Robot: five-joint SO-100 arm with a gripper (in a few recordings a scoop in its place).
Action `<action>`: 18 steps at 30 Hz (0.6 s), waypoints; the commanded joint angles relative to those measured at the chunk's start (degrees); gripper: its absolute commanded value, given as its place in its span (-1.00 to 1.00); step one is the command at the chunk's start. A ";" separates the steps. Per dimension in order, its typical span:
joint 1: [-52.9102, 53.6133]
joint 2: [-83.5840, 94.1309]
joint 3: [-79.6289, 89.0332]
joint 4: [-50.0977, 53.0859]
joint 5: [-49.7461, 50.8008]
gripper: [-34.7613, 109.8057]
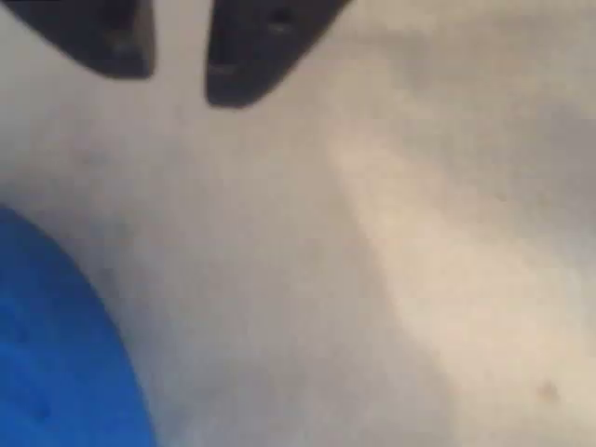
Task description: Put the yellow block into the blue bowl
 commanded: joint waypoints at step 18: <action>0.35 7.65 7.38 -1.05 0.18 -0.52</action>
